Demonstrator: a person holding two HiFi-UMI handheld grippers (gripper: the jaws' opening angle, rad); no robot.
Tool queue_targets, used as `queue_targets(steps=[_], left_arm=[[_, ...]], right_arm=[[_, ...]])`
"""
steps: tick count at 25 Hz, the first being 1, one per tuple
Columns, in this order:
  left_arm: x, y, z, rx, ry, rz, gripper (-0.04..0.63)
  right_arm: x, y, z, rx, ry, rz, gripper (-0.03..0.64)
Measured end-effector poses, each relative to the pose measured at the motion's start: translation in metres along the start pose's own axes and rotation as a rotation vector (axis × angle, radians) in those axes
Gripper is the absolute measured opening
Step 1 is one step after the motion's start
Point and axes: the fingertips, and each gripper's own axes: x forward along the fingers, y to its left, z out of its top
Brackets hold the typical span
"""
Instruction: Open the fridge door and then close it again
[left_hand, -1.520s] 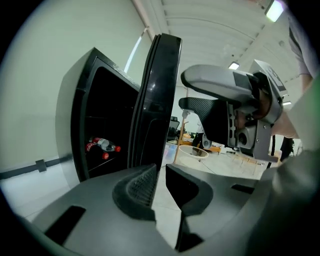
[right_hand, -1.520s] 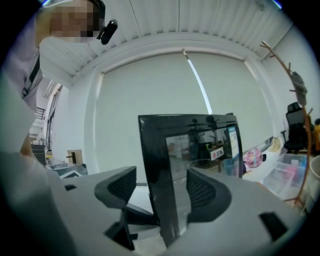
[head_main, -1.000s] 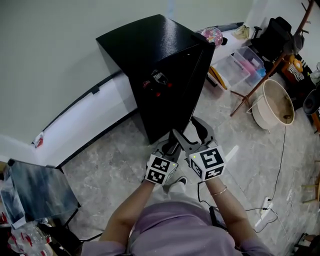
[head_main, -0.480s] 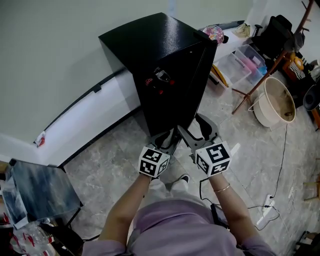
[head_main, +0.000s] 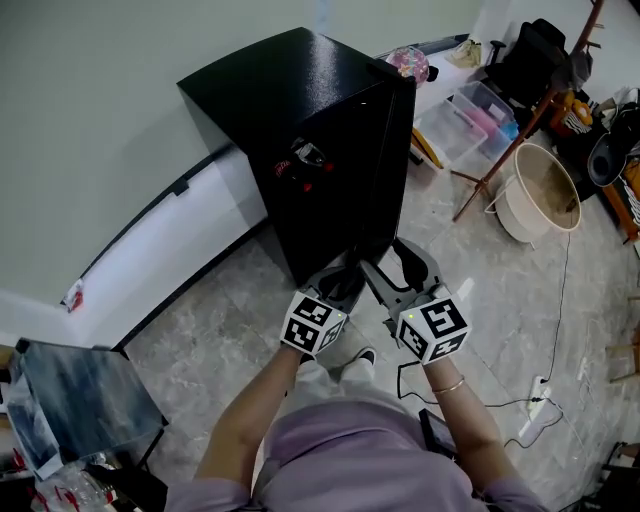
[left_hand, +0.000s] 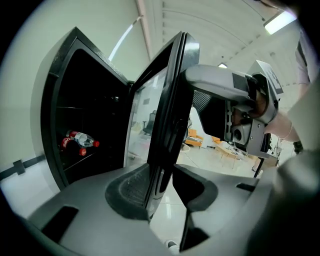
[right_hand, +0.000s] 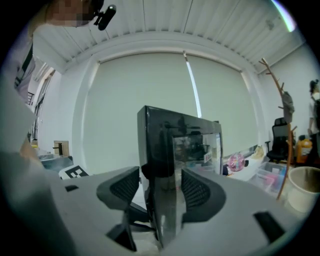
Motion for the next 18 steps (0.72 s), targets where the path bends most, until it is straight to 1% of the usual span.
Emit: queue_targets(steps=[3, 7, 9, 12, 15, 18], left_arm=[[0.007, -0.011, 0.000, 0.007, 0.003, -0.035, 0.132], [0.019, -0.030, 0.000, 0.027, 0.008, -0.085, 0.132], [0.028, -0.041, 0.001, 0.043, 0.014, -0.112, 0.132], [0.042, -0.059, 0.002, 0.068, 0.025, -0.156, 0.132], [0.056, -0.076, 0.003, 0.083, 0.031, -0.199, 0.133], [0.068, -0.091, 0.006, 0.101, 0.042, -0.241, 0.132]], right_arm=[[-0.012, -0.004, 0.001, 0.022, -0.024, -0.024, 0.292], [-0.019, -0.007, 0.000, 0.013, -0.025, -0.060, 0.334], [-0.023, -0.015, 0.000, -0.002, -0.023, -0.099, 0.347], [-0.032, -0.032, -0.003, -0.038, -0.001, -0.182, 0.347], [-0.044, -0.052, -0.008, -0.061, 0.027, -0.269, 0.320], [-0.063, -0.077, -0.013, -0.042, 0.042, -0.354, 0.246]])
